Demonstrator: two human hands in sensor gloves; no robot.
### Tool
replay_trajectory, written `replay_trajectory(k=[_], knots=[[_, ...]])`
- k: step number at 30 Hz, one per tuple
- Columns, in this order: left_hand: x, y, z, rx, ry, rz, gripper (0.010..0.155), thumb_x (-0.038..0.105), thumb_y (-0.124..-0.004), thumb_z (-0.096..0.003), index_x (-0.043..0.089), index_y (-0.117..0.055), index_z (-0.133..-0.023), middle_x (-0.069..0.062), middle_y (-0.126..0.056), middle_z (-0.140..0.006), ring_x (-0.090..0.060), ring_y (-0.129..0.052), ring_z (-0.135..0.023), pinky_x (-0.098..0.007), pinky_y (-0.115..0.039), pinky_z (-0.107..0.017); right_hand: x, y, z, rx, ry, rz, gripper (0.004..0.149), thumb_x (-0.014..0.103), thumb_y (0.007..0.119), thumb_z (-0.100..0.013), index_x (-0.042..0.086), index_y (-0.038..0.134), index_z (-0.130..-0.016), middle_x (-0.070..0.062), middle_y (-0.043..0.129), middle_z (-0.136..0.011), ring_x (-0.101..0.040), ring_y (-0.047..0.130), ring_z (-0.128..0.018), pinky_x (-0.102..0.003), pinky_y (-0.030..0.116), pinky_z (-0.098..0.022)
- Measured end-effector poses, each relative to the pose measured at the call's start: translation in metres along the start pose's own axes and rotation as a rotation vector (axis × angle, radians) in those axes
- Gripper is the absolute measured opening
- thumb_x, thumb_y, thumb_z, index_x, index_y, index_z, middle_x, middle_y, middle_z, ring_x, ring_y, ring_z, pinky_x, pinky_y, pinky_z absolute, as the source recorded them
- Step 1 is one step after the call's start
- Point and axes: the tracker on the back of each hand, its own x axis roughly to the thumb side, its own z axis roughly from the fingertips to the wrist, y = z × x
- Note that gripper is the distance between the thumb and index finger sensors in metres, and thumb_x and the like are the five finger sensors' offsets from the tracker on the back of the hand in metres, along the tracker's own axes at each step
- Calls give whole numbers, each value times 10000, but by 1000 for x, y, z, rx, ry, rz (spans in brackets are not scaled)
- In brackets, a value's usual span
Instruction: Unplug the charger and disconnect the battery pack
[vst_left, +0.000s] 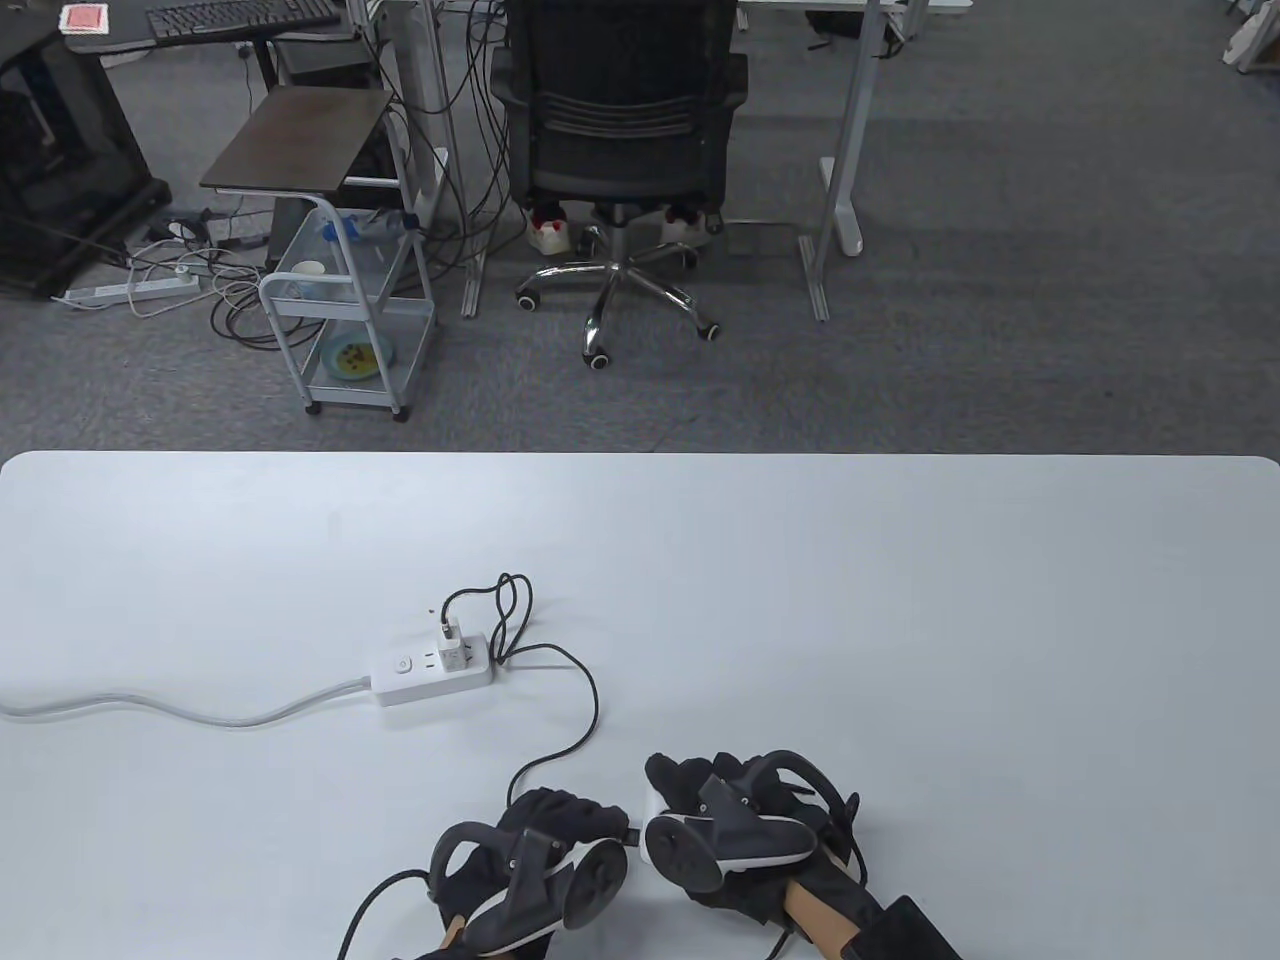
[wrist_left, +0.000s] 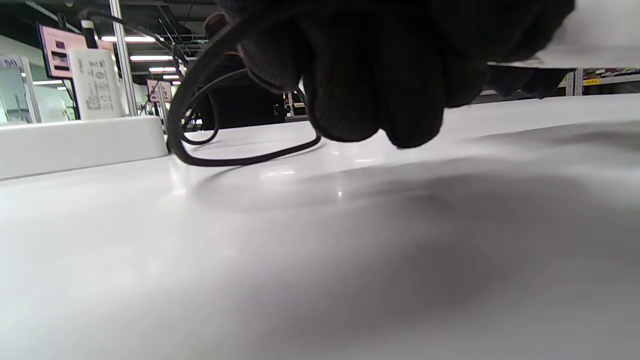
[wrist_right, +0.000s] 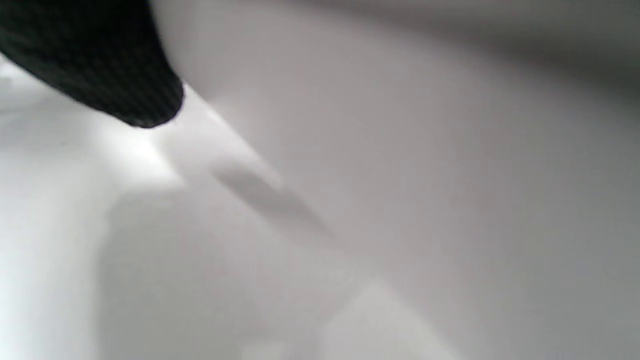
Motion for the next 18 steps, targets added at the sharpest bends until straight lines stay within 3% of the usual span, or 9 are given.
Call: replay_trajectory(k=[7,12,16,18], knots=[[-5,-4,-5,-35,-1,11,430,562,-767,-423,490,-865,-836,240,-1044,-810,2,-1073,-822,-224,-849,-739,0,2,-3,15,-2,-19,1106,637,796,-290,29,244,-1030,-292,464,-1076,-609,629,-831,-629,658,-540],[-4,-1,-4,-5,19,-10,425,557,-768,-423,487,-873,-829,237,-1049,-804,-1,-1074,-818,-226,-851,-734,-3,1,-4,14,2,-64,1105,641,790,-293,28,239,-1030,-297,462,-1075,-609,629,-826,-626,658,-539],[-1,2,0,81,15,-37,422,554,-771,-431,476,-880,-831,225,-1056,-800,-11,-1080,-813,-234,-853,-733,-9,4,-5,1,6,-113,1098,632,787,-302,33,218,-1026,-294,447,-1072,-608,624,-832,-625,662,-530],[-1,1,0,46,20,-28,421,551,-772,-429,476,-880,-829,227,-1054,-801,-14,-1077,-816,-236,-851,-733,-7,3,-3,16,5,-114,1097,628,788,-307,22,223,-1025,-299,449,-1071,-614,626,-827,-628,663,-527]])
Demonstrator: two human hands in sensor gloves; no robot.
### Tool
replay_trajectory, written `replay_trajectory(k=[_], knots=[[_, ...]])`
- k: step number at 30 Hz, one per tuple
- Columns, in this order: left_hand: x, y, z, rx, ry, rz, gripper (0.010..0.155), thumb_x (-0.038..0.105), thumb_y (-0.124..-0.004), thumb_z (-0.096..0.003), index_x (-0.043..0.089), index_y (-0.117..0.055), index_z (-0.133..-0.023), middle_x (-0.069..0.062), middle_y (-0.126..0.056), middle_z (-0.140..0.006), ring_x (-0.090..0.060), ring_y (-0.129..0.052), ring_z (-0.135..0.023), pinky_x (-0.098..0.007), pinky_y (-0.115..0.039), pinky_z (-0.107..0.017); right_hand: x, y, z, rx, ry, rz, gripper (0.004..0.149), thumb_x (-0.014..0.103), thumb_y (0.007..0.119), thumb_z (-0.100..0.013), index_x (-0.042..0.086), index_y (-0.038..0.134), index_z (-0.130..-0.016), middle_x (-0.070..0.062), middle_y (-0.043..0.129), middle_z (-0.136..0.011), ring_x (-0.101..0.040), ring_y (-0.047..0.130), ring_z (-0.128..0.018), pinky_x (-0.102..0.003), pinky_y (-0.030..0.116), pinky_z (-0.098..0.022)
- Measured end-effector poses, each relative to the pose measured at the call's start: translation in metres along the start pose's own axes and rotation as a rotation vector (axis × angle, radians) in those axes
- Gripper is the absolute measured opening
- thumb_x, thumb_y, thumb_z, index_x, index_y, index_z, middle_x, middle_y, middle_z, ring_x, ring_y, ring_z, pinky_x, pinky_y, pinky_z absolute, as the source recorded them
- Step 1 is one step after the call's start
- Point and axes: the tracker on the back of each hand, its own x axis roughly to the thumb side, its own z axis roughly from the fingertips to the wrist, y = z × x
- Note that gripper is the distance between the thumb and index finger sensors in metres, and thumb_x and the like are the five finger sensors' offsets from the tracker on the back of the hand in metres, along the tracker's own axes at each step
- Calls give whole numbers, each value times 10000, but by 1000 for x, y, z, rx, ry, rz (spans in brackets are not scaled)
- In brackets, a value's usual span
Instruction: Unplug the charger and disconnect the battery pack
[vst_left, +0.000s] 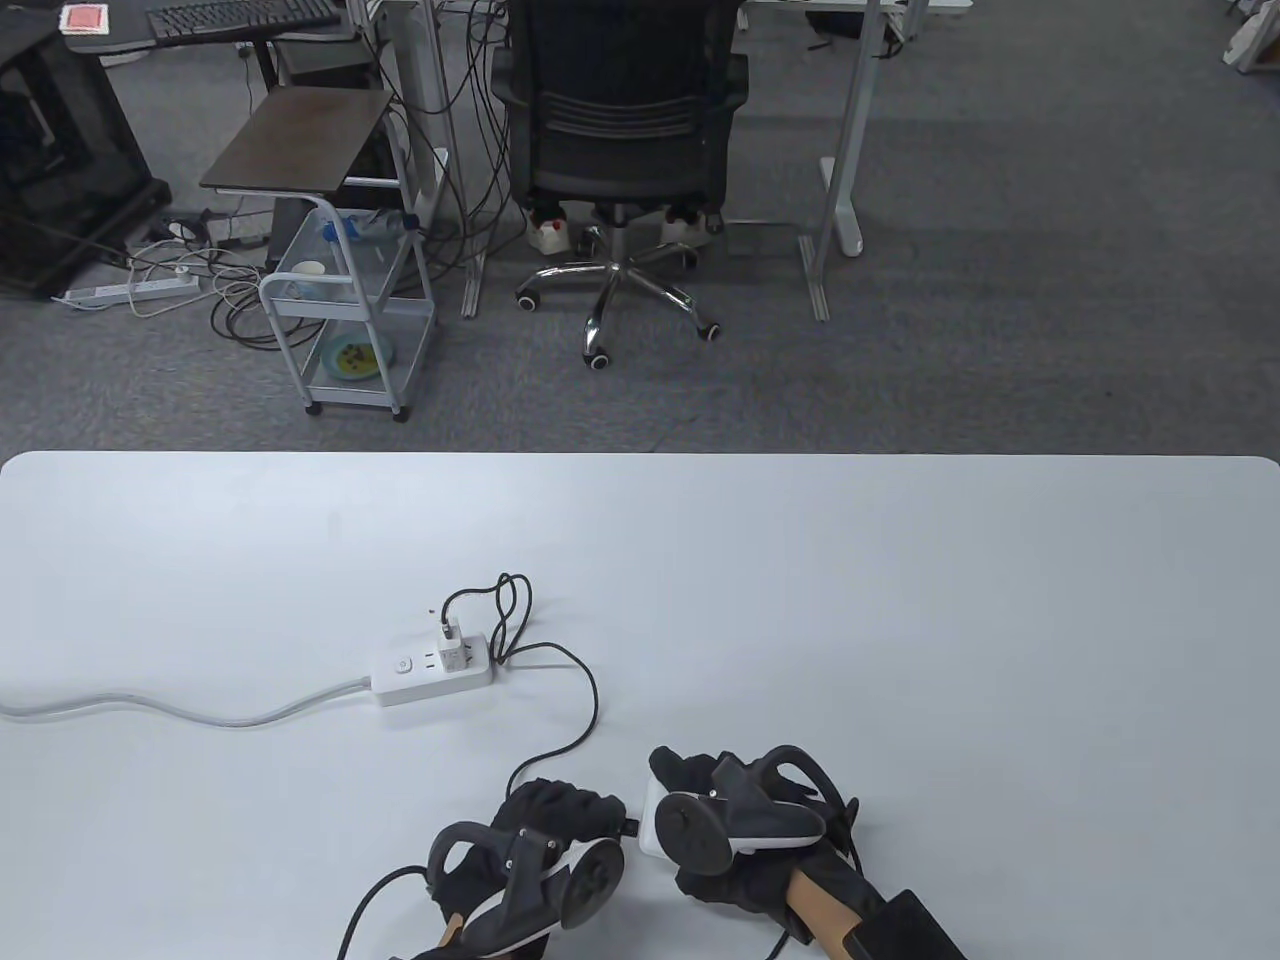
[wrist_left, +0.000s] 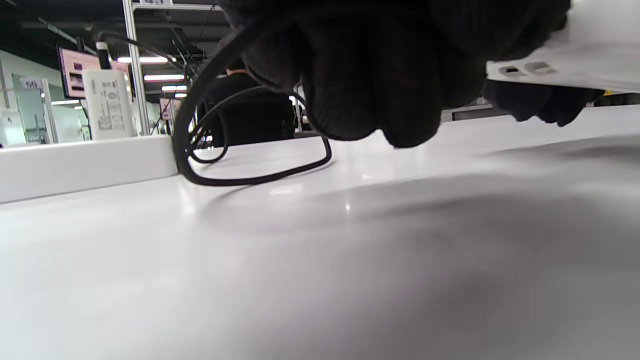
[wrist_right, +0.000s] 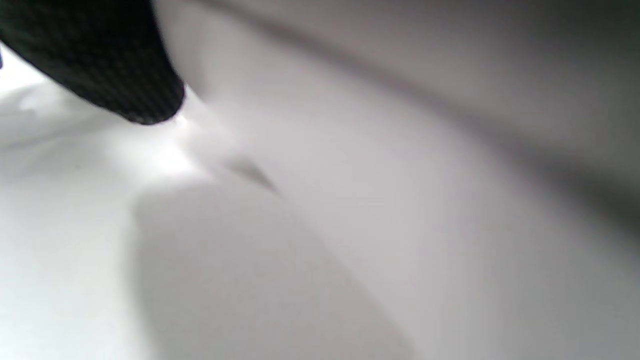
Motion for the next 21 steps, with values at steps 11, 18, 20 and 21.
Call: replay_trajectory(k=[11,18,20,21], knots=[[5,-1,1,-4,-7,-56,419,552,-767,-432,477,-879,-829,228,-1054,-800,-11,-1079,-812,-233,-853,-731,1,2,-2,2,-8,31,1097,618,800,-303,24,227,-1026,-294,449,-1074,-613,622,-834,-646,668,-530],[6,1,2,13,23,-28,418,547,-770,-437,468,-882,-832,218,-1055,-801,-19,-1076,-816,-241,-850,-731,-1,0,0,-11,-1,12,1101,611,805,-302,23,219,-1024,-292,443,-1076,-613,617,-839,-649,666,-532],[8,2,3,19,20,-59,417,550,-764,-440,472,-876,-834,224,-1052,-804,-15,-1075,-817,-239,-847,-736,0,-3,0,-17,5,43,1095,607,808,-302,31,223,-1026,-289,439,-1080,-612,609,-844,-653,656,-537],[8,3,3,13,1,-50,418,550,-766,-439,469,-877,-834,222,-1052,-803,-13,-1074,-819,-236,-848,-737,0,-3,0,-17,8,57,1096,602,813,-300,38,219,-1027,-286,434,-1082,-612,603,-848,-656,651,-539]])
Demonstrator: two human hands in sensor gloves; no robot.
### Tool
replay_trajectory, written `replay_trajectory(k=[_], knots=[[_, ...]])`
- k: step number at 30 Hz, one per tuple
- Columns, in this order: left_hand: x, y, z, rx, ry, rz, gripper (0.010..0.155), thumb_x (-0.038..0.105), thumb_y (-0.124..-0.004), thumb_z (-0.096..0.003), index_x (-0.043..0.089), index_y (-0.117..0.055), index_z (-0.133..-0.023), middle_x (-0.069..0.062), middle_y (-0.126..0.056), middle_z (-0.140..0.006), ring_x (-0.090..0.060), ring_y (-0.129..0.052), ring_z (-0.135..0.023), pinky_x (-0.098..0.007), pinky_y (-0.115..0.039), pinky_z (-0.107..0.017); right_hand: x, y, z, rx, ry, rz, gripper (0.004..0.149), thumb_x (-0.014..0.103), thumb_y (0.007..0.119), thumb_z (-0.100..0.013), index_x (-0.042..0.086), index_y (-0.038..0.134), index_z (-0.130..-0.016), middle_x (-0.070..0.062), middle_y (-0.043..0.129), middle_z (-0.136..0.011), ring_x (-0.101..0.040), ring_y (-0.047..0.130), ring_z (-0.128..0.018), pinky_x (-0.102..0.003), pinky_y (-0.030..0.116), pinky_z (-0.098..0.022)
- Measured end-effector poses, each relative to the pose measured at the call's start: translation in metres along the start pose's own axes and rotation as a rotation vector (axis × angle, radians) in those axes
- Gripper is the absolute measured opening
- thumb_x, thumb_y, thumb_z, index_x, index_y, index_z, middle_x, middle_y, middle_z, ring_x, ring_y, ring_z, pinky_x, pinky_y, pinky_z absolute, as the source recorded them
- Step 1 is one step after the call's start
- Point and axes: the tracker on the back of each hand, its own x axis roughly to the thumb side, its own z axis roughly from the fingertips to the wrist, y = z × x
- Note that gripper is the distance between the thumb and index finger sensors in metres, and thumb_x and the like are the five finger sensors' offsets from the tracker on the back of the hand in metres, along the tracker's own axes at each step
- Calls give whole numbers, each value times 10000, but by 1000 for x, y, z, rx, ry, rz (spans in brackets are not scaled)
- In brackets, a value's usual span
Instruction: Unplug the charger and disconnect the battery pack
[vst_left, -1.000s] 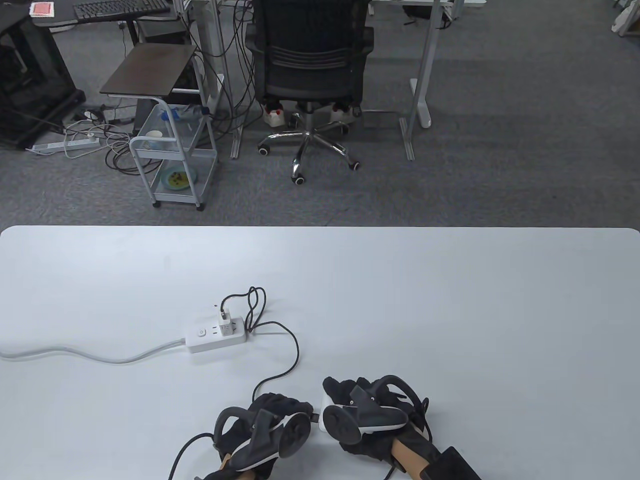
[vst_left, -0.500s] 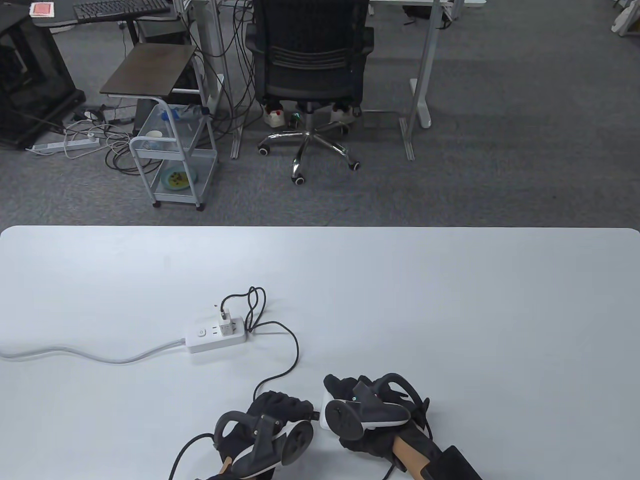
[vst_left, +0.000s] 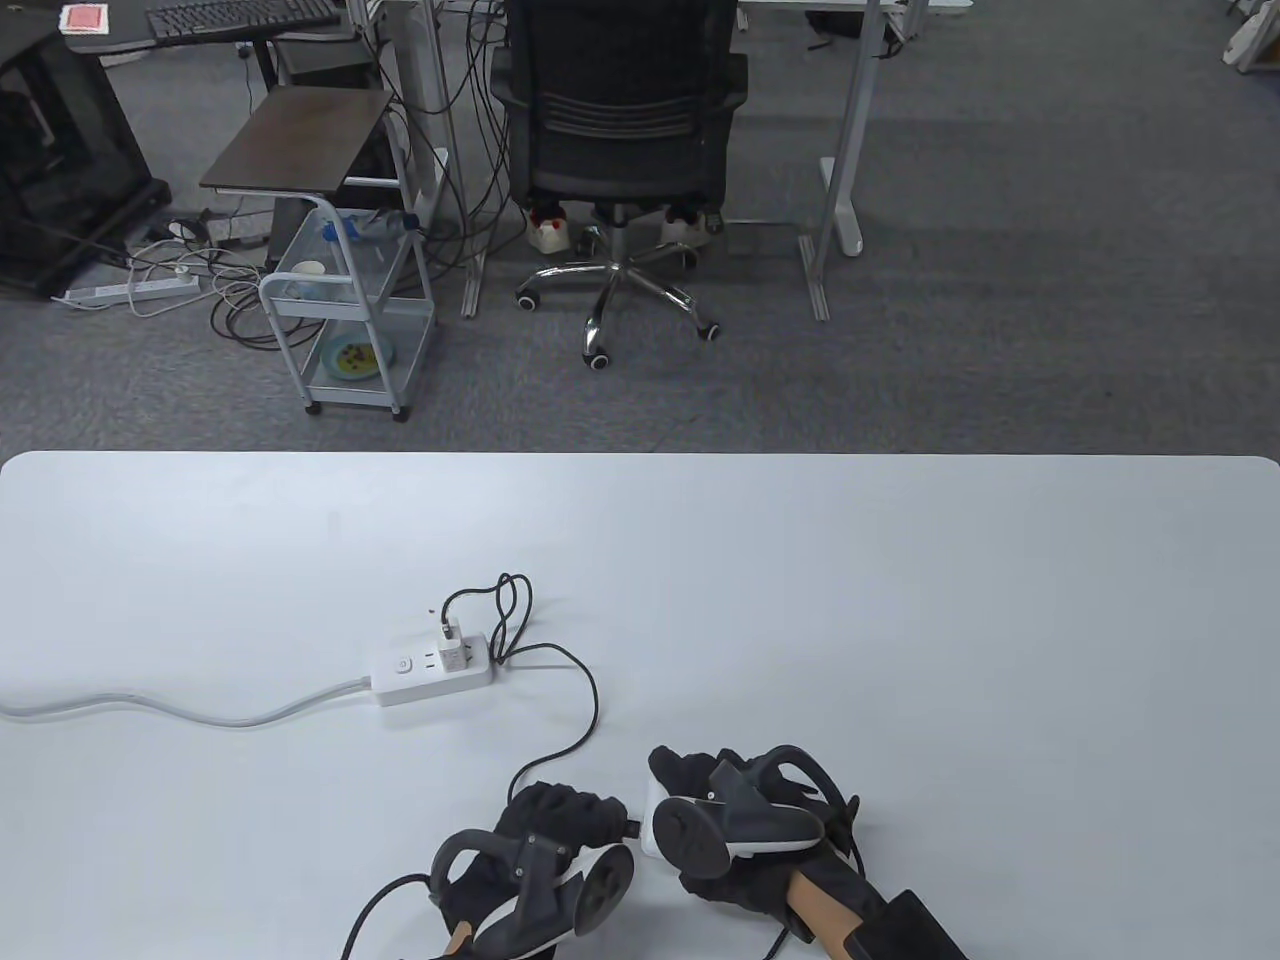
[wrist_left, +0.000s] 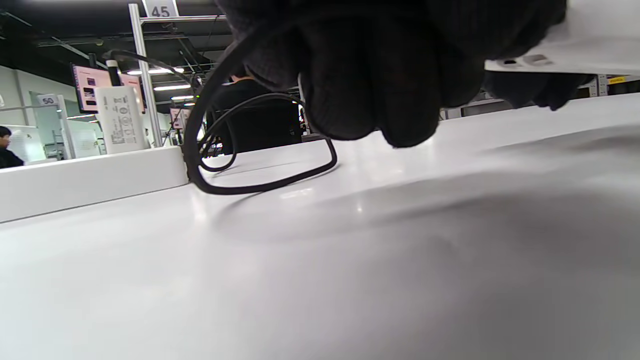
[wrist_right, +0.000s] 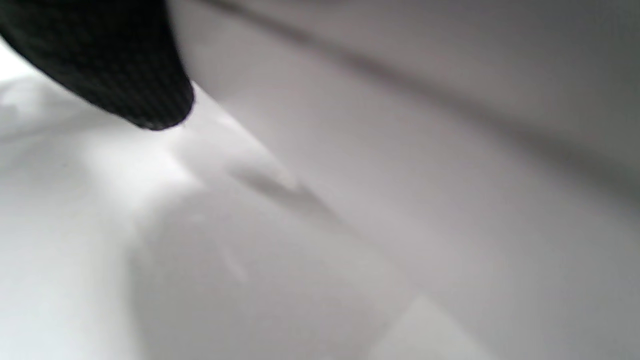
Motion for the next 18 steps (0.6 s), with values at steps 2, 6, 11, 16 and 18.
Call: replay_trajectory(k=[2,6,11,16,18], knots=[[-2,1,1,-2,-10,44,419,549,-769,-443,462,-879,-837,214,-1055,-800,-18,-1079,-811,-240,-853,-729,-1,0,1,-5,-1,9,1098,600,813,-299,42,208,-1025,-274,426,-1087,-606,598,-857,-657,653,-541],[-1,-1,-2,-4,43,0,415,549,-767,-441,468,-883,-830,219,-1056,-798,-18,-1079,-811,-240,-851,-731,2,-2,1,-9,5,8,1094,603,806,-306,26,215,-1024,-296,432,-1079,-616,602,-842,-659,650,-539],[-3,2,4,48,-39,28,416,541,-768,-447,446,-886,-835,202,-1062,-785,-25,-1084,-798,-246,-853,-727,-1,1,2,3,-8,-42,1102,601,810,-302,30,201,-1020,-288,424,-1078,-610,599,-850,-658,657,-534],[1,-1,0,-11,-33,-5,415,541,-764,-446,452,-884,-833,210,-1057,-794,-23,-1077,-813,-244,-845,-739,2,1,-1,28,10,7,1090,597,804,-310,30,202,-1021,-294,415,-1080,-616,585,-850,-664,637,-546],[3,0,3,1,-56,-17,419,542,-763,-449,444,-884,-837,204,-1060,-790,-25,-1078,-809,-246,-848,-735,1,3,-1,28,1,-1,1100,595,816,-299,37,200,-1021,-285,419,-1081,-609,590,-856,-660,649,-539]])
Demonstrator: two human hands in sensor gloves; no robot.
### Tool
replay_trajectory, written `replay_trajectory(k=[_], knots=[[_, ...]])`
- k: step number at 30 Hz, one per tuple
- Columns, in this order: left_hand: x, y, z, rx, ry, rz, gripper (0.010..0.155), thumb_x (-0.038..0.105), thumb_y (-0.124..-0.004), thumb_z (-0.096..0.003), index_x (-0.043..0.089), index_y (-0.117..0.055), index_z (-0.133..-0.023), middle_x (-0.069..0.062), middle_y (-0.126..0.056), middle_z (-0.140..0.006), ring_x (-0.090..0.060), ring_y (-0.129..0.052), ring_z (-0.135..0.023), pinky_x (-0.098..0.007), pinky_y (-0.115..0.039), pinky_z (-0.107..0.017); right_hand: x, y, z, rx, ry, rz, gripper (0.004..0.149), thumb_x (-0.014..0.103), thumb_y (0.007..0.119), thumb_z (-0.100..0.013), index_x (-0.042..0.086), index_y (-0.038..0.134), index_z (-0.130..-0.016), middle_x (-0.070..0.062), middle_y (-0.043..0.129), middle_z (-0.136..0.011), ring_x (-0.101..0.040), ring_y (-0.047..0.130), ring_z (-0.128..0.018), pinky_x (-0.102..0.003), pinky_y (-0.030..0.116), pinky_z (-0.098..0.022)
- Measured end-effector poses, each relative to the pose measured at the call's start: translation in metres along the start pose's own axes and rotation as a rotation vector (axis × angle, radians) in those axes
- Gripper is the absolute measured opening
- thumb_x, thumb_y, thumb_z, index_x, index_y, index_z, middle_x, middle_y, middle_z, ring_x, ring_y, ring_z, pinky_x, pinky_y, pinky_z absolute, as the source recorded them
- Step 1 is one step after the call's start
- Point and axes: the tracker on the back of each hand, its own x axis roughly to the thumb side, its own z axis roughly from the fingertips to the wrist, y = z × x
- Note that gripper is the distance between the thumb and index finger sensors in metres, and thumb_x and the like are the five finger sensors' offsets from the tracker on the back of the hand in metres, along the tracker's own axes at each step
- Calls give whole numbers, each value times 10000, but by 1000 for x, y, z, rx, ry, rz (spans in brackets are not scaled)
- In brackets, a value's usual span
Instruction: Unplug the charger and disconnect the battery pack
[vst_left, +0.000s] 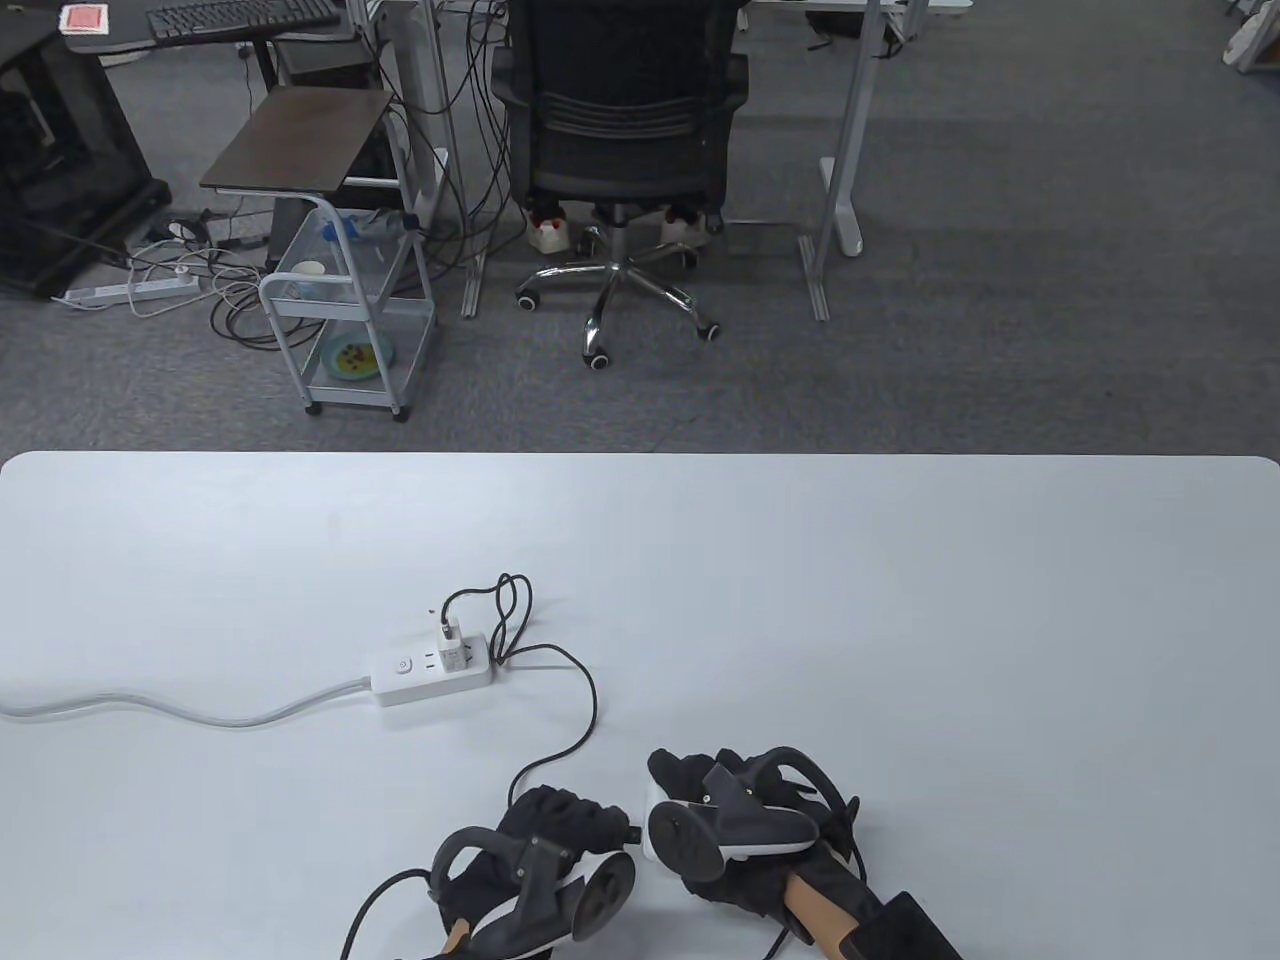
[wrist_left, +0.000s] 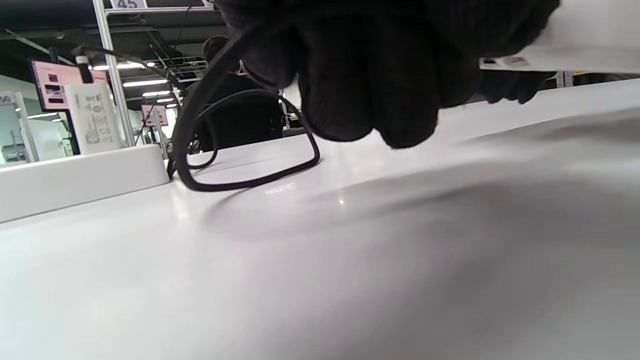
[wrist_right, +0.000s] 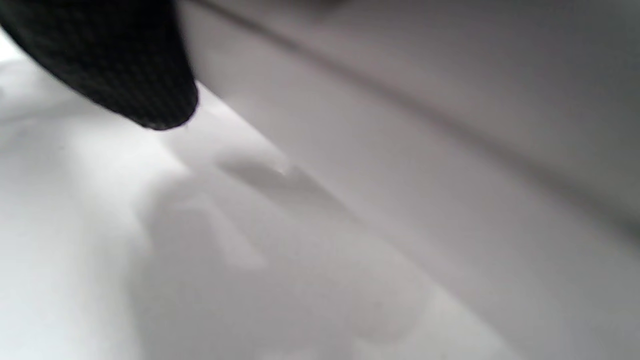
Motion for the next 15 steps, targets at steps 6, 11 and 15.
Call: replay_trajectory(k=[6,11,15], knots=[[-1,-2,-4,-9,43,-9,413,542,-761,-444,456,-884,-828,212,-1057,-791,-18,-1078,-809,-241,-847,-736,0,-3,0,6,14,-9,1099,606,807,-303,28,210,-1022,-293,427,-1078,-613,598,-846,-657,648,-542],[0,0,-2,8,35,-13,414,541,-763,-448,448,-888,-831,206,-1062,-785,-24,-1081,-802,-245,-851,-729,-2,1,1,18,10,-61,1097,585,808,-320,23,176,-1018,-295,395,-1082,-627,566,-861,-674,634,-540],[0,-2,-3,-43,-28,-6,420,549,-755,-447,457,-877,-839,218,-1055,-794,-9,-1076,-814,-236,-846,-743,0,0,1,28,1,-13,1092,585,817,-315,40,192,-1025,-285,404,-1088,-622,564,-864,-677,625,-548]])
